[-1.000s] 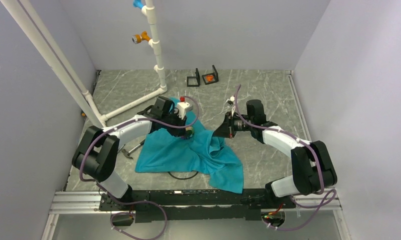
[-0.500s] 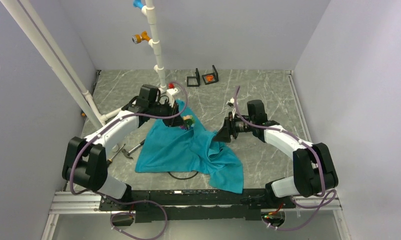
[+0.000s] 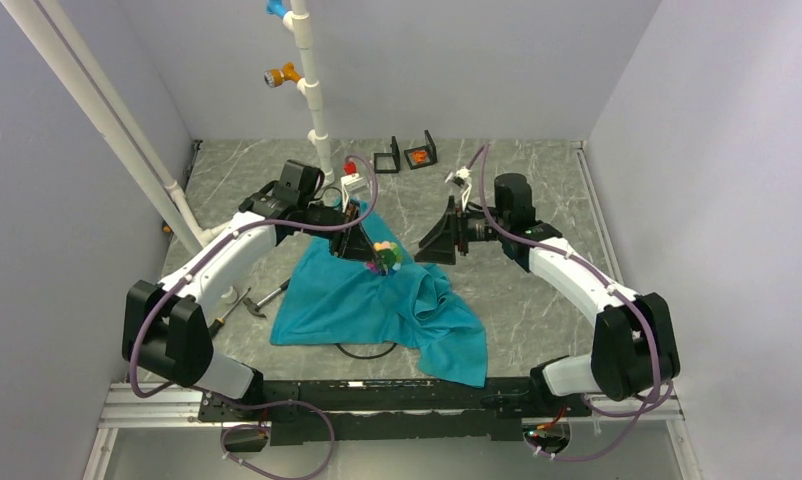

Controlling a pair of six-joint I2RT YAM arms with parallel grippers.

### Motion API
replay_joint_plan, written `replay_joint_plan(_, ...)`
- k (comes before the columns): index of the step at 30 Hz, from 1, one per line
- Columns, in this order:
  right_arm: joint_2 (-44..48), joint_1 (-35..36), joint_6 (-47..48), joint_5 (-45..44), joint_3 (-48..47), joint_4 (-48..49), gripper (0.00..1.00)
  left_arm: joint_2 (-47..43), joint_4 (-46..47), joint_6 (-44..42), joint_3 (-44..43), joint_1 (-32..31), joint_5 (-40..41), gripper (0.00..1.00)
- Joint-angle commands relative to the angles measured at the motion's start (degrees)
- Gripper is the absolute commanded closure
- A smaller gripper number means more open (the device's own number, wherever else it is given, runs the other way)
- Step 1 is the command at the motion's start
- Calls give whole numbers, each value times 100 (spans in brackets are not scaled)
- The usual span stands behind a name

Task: Remove the brooch from the garment
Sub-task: Remove the brooch from the clothes, then close the brooch.

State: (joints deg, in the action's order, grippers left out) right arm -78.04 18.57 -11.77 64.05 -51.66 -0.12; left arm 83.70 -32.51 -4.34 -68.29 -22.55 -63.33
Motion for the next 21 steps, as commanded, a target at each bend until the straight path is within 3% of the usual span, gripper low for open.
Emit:
replay_joint_plan(1, -3, 431, -763, 435, 117, 781, 26, -75, -216, 188, 20, -39, -766, 100)
replay_joint_plan(10, -83, 779, -1095, 668, 402, 1274, 35, 322, -603, 139, -139, -288, -836, 100)
replay_joint_plan(21, -267, 1012, -1292, 538, 443, 1497, 38, 647, -696, 171, -307, -570, -804, 100)
